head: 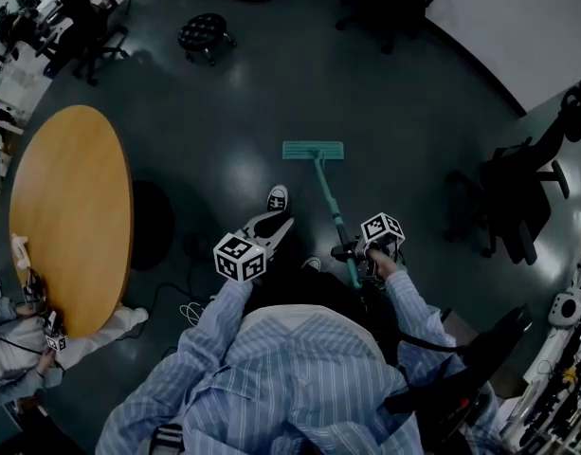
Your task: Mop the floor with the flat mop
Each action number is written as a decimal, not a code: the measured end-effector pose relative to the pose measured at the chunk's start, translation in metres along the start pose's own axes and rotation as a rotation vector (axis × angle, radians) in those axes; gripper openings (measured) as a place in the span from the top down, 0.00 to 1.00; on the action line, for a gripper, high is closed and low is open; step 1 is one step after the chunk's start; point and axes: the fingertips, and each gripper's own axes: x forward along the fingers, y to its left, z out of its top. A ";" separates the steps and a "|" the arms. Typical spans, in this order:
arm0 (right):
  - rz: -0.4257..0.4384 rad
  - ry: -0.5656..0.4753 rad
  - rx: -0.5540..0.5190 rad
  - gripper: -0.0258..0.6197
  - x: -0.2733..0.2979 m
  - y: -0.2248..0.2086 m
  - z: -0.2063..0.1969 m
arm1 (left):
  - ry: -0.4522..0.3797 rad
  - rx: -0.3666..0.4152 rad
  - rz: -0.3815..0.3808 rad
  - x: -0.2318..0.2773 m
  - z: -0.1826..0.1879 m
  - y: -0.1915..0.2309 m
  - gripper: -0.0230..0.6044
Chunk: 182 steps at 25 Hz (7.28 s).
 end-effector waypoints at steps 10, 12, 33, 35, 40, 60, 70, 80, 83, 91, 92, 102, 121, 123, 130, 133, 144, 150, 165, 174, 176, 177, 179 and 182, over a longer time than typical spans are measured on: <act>-0.031 0.060 -0.023 0.81 -0.020 -0.052 -0.092 | 0.013 0.035 -0.041 -0.002 -0.020 -0.040 0.85; -0.043 0.075 -0.026 0.81 -0.025 -0.061 -0.105 | 0.016 0.034 -0.042 -0.003 -0.024 -0.043 0.85; -0.041 0.096 -0.026 0.81 -0.039 -0.072 -0.128 | 0.035 0.025 -0.037 0.001 -0.028 -0.049 0.85; -0.040 0.097 -0.027 0.81 -0.039 -0.071 -0.125 | 0.039 0.025 -0.040 0.004 -0.027 -0.047 0.85; -0.033 0.090 -0.024 0.81 -0.038 -0.064 -0.111 | 0.044 0.026 -0.047 0.013 -0.021 -0.041 0.85; -0.060 0.083 -0.048 0.81 -0.034 0.048 0.082 | 0.087 -0.027 -0.017 0.062 0.053 0.075 0.85; -0.092 0.067 -0.060 0.81 -0.016 0.145 0.232 | 0.091 -0.082 0.006 0.081 0.116 0.192 0.85; -0.105 0.027 -0.071 0.81 -0.002 0.246 0.411 | 0.064 -0.075 0.007 0.125 0.188 0.295 0.85; -0.121 0.019 -0.085 0.81 0.008 0.269 0.461 | 0.057 -0.081 0.019 0.128 0.198 0.321 0.85; -0.159 -0.038 -0.065 0.83 0.022 0.317 0.587 | 0.034 -0.167 0.082 0.124 0.189 0.370 0.85; -0.155 -0.058 -0.053 0.84 0.022 0.322 0.605 | 0.038 -0.175 0.089 0.125 0.184 0.373 0.85; -0.142 -0.128 0.016 0.87 0.030 0.353 0.653 | 0.069 -0.239 0.146 0.099 0.151 0.379 0.85; -0.085 -0.068 0.053 0.87 0.006 0.186 0.382 | 0.005 -0.135 0.108 0.081 0.145 0.265 0.85; -0.083 -0.064 0.064 0.87 0.006 0.166 0.344 | 0.003 -0.129 0.095 0.075 0.133 0.239 0.85; -0.059 -0.049 0.082 0.87 0.010 0.096 0.209 | 0.011 -0.110 0.070 0.044 0.073 0.148 0.85; -0.057 -0.044 0.084 0.87 0.006 0.059 0.152 | 0.003 -0.102 0.075 0.027 0.049 0.114 0.85; -0.045 -0.029 0.088 0.87 -0.008 -0.033 0.004 | -0.058 -0.048 0.090 -0.027 -0.006 0.007 0.85; -0.061 -0.004 0.072 0.87 -0.021 -0.069 -0.049 | -0.083 -0.018 0.109 -0.041 -0.012 -0.018 0.85; -0.045 0.015 0.076 0.87 -0.031 -0.085 -0.104 | -0.058 0.035 0.056 -0.044 -0.014 -0.056 0.85; -0.066 0.030 0.052 0.87 -0.028 -0.096 -0.100 | -0.067 0.039 0.056 -0.038 -0.021 -0.056 0.85; -0.069 0.038 0.049 0.87 -0.027 -0.092 -0.098 | -0.063 0.043 0.056 -0.038 -0.015 -0.053 0.85; -0.068 0.042 0.047 0.87 -0.027 -0.090 -0.096 | -0.058 0.046 0.056 -0.036 -0.014 -0.053 0.85; -0.061 0.047 0.047 0.87 -0.027 -0.087 -0.094 | -0.043 0.054 0.051 -0.032 -0.014 -0.054 0.85; -0.058 0.039 0.047 0.87 -0.026 -0.087 -0.094 | -0.024 0.069 0.031 -0.028 -0.018 -0.058 0.85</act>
